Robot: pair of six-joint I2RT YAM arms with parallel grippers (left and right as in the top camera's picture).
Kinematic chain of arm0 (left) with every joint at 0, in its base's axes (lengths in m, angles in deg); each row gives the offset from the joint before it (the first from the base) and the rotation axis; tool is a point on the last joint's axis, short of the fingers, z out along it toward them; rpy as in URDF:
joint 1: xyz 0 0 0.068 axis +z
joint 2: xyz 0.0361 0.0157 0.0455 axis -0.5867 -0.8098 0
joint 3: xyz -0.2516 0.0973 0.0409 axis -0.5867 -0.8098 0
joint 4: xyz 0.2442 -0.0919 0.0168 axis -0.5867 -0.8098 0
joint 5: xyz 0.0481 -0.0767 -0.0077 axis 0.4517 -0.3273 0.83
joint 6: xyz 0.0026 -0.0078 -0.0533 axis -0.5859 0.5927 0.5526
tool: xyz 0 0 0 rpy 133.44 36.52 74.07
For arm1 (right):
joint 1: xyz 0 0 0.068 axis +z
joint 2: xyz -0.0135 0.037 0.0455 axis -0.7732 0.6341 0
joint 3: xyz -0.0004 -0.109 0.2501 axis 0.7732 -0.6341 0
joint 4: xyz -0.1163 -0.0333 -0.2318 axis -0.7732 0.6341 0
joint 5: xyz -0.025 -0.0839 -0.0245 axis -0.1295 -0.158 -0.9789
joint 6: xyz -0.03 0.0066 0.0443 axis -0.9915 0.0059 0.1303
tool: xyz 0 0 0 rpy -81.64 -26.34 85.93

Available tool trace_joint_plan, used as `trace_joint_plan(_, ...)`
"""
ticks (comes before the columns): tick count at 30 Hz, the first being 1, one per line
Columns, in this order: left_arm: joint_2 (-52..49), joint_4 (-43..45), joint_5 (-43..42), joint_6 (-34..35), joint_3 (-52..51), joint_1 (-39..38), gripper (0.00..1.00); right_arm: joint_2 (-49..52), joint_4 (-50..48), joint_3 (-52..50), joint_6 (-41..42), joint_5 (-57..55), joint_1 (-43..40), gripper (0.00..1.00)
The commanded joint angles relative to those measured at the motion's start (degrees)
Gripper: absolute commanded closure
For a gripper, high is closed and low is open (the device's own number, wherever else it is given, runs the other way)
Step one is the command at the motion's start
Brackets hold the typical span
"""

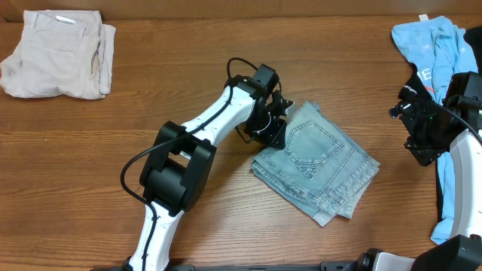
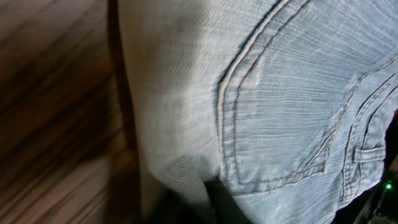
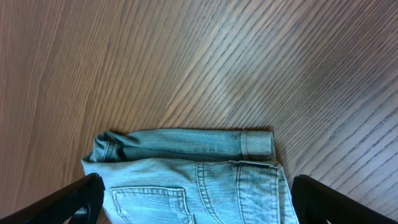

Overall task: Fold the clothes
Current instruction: 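Carry the folded shorts with the left gripper onto the beige pants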

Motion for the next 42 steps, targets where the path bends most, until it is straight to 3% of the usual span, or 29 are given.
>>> trace_joint_plan(1, -1.03, -0.09, 0.72, 2.69, -0.52, -2.6, 0.96, -0.42, -0.35, 1.38, -0.22, 0.31, -0.15, 0.0)
trace_joint_plan(6, -1.03, -0.17, 9.01, 9.03, -0.35, -1.46, 0.96, -0.42, -0.35, 1.38, -0.22, 0.31, -0.15, 0.0)
trace_joint_plan(14, -1.01, -3.78, 20.13, 13.73, 4.79, 9.42, 0.96, -0.42, -0.35, 1.38, -0.22, 0.33, -0.15, 0.0)
trace_joint_plan(22, -1.01, -16.94, 30.4, 12.22, 22.03, 21.27, 0.96, -0.42, -0.35, 1.38, -0.22, 0.31, -0.15, 0.0)
trace_joint_plan(27, -1.01, -20.57, 34.47, 12.15, 33.33, 27.12, 0.96, -0.42, -0.35, 1.38, -0.22, 0.31, -0.15, 0.0)
trace_joint_plan(33, -1.01, -19.5, 41.11, 12.15, 40.74, 33.42, 0.96, -0.42, -0.35, 1.38, -0.22, 0.33, -0.15, 0.0)
trace_joint_plan(42, -1.01, -11.91, 49.11, 9.18, 41.35, 40.48, 0.96, -0.42, -0.37, 1.38, -0.22, 0.31, -0.15, 0.0)
